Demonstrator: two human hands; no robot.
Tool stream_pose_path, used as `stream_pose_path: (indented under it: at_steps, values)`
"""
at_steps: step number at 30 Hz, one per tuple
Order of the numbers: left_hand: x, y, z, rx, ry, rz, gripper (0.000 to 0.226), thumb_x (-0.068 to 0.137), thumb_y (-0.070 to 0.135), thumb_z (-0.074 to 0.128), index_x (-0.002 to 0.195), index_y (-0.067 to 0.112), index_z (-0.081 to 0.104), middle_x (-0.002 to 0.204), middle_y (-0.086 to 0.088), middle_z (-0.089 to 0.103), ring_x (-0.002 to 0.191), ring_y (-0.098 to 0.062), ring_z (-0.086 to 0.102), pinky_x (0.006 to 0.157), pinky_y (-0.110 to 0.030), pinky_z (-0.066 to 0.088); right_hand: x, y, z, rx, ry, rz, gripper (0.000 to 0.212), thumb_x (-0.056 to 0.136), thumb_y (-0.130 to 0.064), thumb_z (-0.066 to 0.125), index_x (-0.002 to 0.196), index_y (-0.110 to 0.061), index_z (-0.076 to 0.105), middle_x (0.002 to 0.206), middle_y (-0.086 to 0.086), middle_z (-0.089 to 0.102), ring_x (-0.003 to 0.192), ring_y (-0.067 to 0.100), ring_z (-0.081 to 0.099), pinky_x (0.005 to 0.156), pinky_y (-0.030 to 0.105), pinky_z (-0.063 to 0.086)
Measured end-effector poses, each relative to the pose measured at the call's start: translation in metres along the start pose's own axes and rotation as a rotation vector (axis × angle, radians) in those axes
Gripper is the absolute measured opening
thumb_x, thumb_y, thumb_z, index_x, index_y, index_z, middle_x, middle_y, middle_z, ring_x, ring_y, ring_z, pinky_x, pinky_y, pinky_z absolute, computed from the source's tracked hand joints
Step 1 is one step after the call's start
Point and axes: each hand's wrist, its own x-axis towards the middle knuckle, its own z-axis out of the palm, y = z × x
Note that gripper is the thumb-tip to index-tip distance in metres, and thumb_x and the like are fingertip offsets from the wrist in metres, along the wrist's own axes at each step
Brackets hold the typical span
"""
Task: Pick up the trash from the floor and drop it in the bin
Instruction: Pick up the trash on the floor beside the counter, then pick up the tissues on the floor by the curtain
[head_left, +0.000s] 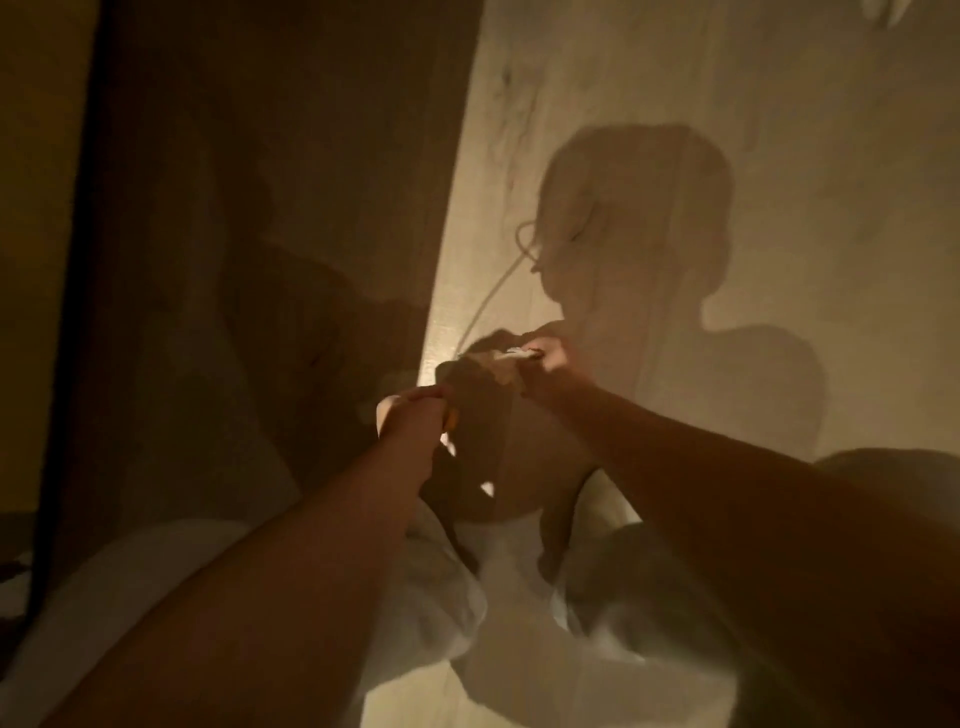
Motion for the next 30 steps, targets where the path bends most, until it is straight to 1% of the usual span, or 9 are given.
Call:
stream_pose_path:
  at_steps: [3, 8, 12, 14, 18, 21, 23, 25, 30]
  values:
    - [-0.096, 0.041, -0.001, -0.004, -0.043, 0.029, 0.018, 0.085, -0.017, 0.057, 0.087, -0.004, 0.070, 0.074, -0.016, 0.067, 0.052, -0.022, 0.060, 0.041, -0.020, 0.048, -0.093, -0.056, -0.037, 0.246, 0.086, 0.025, 0.022, 0.087, -0.005, 0.055, 0.068, -0.013, 0.059, 0.053, -0.006, 0.063, 0.044, 0.002, 0.059, 0.044, 0.016, 0.047]
    - [-0.270, 0.114, -0.003, 0.011, -0.153, 0.075, 0.026, 0.084, -0.020, 0.052, 0.087, -0.001, 0.069, 0.089, -0.025, 0.073, 0.047, -0.019, 0.061, 0.056, -0.030, 0.049, -0.254, -0.147, -0.113, 0.331, 0.238, 0.120, 0.028, 0.093, -0.004, 0.049, 0.071, -0.013, 0.062, 0.070, 0.009, 0.065, 0.067, 0.027, 0.066, 0.068, 0.043, 0.055]
    - [-0.392, 0.155, 0.000, 0.148, -0.207, 0.169, 0.028, 0.087, -0.007, 0.055, 0.097, 0.008, 0.075, 0.084, -0.001, 0.080, 0.060, -0.010, 0.066, 0.060, -0.025, 0.041, -0.368, -0.200, -0.169, 0.473, 0.296, 0.133, 0.023, 0.096, -0.002, 0.045, 0.078, -0.008, 0.059, 0.067, 0.006, 0.061, 0.060, 0.023, 0.059, 0.063, 0.041, 0.051]
    - [-0.439, 0.173, 0.009, 0.183, -0.233, 0.178, 0.032, 0.088, -0.004, 0.052, 0.093, 0.017, 0.076, 0.081, 0.007, 0.080, 0.068, -0.010, 0.067, 0.065, -0.027, 0.039, -0.410, -0.216, -0.199, 0.589, 0.322, 0.117, 0.024, 0.098, 0.000, 0.039, 0.085, -0.006, 0.058, 0.069, 0.004, 0.062, 0.059, 0.018, 0.057, 0.055, 0.031, 0.047]
    - [-0.495, 0.198, 0.037, 0.099, -0.320, 0.114, 0.041, 0.088, -0.011, 0.043, 0.107, 0.012, 0.071, 0.099, -0.008, 0.078, 0.086, -0.024, 0.066, 0.083, -0.035, 0.054, -0.458, -0.229, -0.255, 0.685, 0.367, 0.098, 0.020, 0.095, 0.003, 0.042, 0.092, -0.006, 0.060, 0.077, 0.008, 0.065, 0.063, 0.016, 0.063, 0.056, 0.025, 0.053]
    - [-0.518, 0.211, 0.060, 0.073, -0.387, 0.083, 0.039, 0.089, -0.015, 0.046, 0.110, 0.008, 0.069, 0.100, -0.009, 0.072, 0.085, -0.026, 0.065, 0.074, -0.033, 0.062, -0.472, -0.229, -0.287, 0.731, 0.453, 0.093, 0.024, 0.088, 0.012, 0.045, 0.103, 0.001, 0.060, 0.078, 0.015, 0.062, 0.060, 0.019, 0.061, 0.061, 0.033, 0.055]
    - [-0.527, 0.222, 0.079, 0.099, -0.424, 0.059, 0.033, 0.090, -0.013, 0.048, 0.104, 0.008, 0.069, 0.096, -0.007, 0.070, 0.078, -0.021, 0.062, 0.063, -0.028, 0.060, -0.478, -0.230, -0.309, 0.797, 0.491, 0.116, 0.026, 0.088, 0.015, 0.041, 0.100, -0.001, 0.058, 0.076, 0.015, 0.058, 0.053, 0.016, 0.058, 0.054, 0.029, 0.056]
    - [-0.533, 0.234, 0.102, 0.063, -0.469, -0.035, 0.028, 0.090, -0.007, 0.046, 0.095, 0.008, 0.069, 0.088, -0.008, 0.066, 0.067, -0.016, 0.056, 0.055, -0.024, 0.052, -0.479, -0.233, -0.328, 0.874, 0.528, 0.126, 0.030, 0.088, 0.018, 0.036, 0.096, -0.003, 0.056, 0.070, 0.013, 0.055, 0.041, 0.012, 0.052, 0.039, 0.020, 0.045]
    - [-0.530, 0.280, 0.166, 0.185, -0.525, -0.085, 0.031, 0.088, 0.003, 0.036, 0.089, 0.011, 0.066, 0.064, -0.003, 0.049, 0.045, -0.013, 0.041, 0.044, -0.021, 0.035, -0.459, -0.247, -0.376, 0.931, 0.545, 0.264, 0.027, 0.088, 0.001, 0.035, 0.079, -0.008, 0.059, 0.057, 0.004, 0.042, 0.041, 0.012, 0.030, 0.040, 0.019, 0.023]
